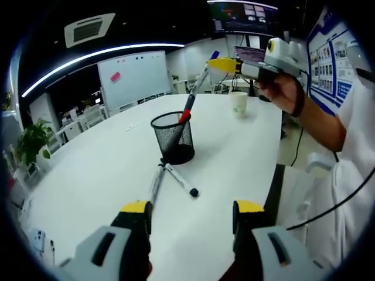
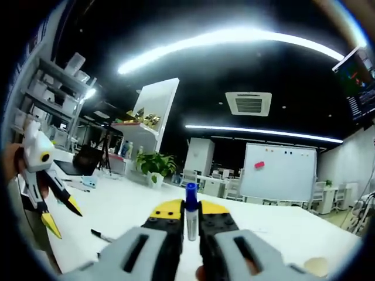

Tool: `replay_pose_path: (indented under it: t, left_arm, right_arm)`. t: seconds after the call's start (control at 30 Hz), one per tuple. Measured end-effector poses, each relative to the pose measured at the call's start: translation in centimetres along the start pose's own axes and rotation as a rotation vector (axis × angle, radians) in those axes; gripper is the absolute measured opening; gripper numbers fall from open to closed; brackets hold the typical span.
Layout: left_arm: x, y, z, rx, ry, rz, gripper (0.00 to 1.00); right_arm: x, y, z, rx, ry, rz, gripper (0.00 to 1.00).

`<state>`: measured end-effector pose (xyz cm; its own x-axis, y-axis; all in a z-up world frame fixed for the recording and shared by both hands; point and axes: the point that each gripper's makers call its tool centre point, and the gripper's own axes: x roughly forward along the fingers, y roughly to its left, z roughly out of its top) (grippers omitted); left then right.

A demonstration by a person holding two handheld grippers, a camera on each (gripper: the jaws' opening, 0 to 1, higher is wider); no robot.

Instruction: Place the scattered laser pointers and whiteboard markers into the pen holder and stack the scattered paper cups together

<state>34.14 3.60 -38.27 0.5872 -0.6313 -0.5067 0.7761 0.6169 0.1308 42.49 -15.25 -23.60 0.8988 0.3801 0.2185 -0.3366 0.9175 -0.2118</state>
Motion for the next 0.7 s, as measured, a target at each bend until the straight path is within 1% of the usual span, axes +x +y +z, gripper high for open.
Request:
replay_pose_path:
  t: [0.47, 0.57, 0.7]
  left_arm:
    - [-0.1, 0.1, 0.0, 0.002, 0.003, 0.002, 0.57]
    - [-0.2, 0.1, 0.0, 0.000, 0.000, 0.002, 0.57]
    - [-0.2, 0.2, -0.1, 0.003, 0.003, 0.002, 0.57]
  right_arm:
    - [0.6, 0.6, 0.3, -0.007, -0.003, 0.026, 0.09]
    - [0.6, 0.9, 0.3, 0.025, -0.002, 0.042, 0.09]
    - [0.9, 1.1, 0.5, 0.026, -0.001, 0.043, 0.09]
